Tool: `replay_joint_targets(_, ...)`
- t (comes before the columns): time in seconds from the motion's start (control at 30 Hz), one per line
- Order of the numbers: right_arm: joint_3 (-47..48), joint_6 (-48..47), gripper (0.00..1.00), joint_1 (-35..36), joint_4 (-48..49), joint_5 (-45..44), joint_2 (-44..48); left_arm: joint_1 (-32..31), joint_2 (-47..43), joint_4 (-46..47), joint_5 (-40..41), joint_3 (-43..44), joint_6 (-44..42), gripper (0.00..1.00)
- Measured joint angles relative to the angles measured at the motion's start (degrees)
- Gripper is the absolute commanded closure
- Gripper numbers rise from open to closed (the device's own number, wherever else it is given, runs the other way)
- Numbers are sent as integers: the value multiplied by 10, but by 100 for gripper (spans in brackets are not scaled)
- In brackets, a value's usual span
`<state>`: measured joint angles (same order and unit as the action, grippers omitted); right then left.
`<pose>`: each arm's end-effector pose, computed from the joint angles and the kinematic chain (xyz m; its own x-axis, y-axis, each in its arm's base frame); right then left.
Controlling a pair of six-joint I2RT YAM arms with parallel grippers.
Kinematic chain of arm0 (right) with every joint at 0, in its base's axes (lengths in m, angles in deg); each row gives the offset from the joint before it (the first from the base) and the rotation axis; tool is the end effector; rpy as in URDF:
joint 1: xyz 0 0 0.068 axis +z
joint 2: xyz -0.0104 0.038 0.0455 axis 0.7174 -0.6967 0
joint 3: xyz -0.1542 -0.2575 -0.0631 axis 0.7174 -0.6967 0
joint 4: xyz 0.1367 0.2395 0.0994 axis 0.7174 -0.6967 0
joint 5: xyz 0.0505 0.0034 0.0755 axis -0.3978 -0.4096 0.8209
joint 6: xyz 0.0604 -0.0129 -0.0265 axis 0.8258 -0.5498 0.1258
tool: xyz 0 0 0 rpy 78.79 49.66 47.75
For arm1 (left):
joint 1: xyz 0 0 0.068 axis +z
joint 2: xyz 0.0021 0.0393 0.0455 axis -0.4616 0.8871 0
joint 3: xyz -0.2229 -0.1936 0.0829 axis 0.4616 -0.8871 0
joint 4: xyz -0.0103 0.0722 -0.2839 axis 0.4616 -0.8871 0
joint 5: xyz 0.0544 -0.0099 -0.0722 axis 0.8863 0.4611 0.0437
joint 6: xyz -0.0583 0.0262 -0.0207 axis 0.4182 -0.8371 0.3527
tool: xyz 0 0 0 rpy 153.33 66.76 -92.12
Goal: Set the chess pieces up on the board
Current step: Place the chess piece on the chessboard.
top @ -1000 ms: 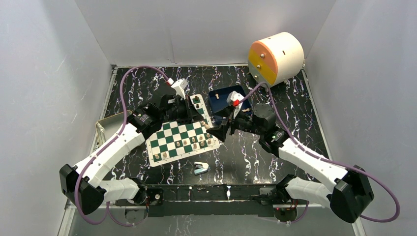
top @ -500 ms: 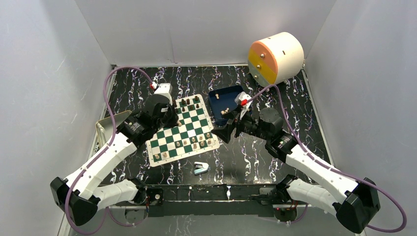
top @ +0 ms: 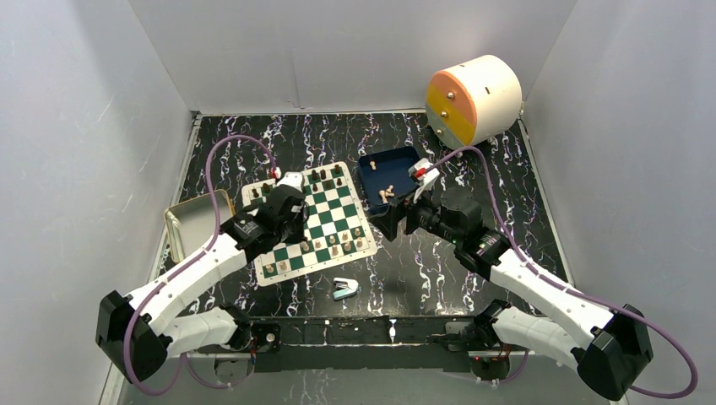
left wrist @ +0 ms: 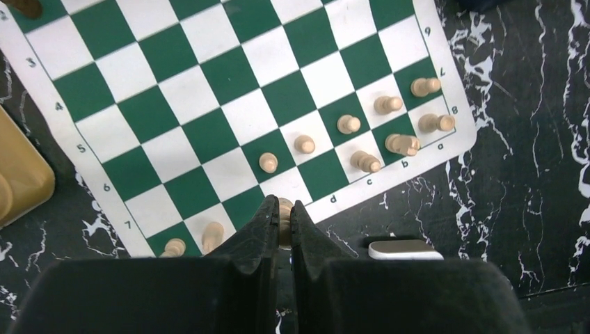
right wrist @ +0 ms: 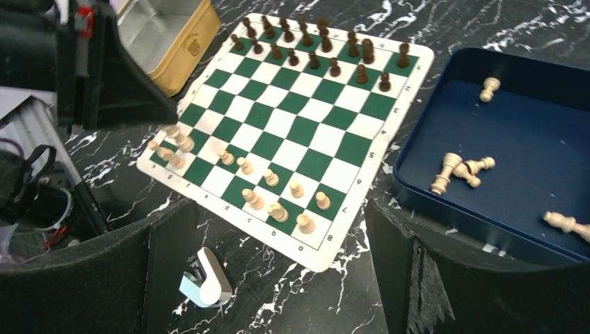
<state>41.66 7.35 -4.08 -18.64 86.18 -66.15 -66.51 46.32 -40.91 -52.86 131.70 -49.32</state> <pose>0.1839 0.1755 0.3166 -0.2786 0.0490 -0.9592 -0.7282 0.6403 0.2442 0.2102 -0.1509 0.2940 -0.6735 -0.0163 -0.7390 0.1528 0.9751 -0.1607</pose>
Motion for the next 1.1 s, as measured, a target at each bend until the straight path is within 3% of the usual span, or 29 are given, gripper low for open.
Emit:
replay_joint_targets(0.47,9,49,1,0,-55,-129,0,-73,33,64,13,-57,37,100)
replay_joint_targets(1.1,19,81,1,0,-96,-198,-9,-76,4,147,46,-141,44,100)
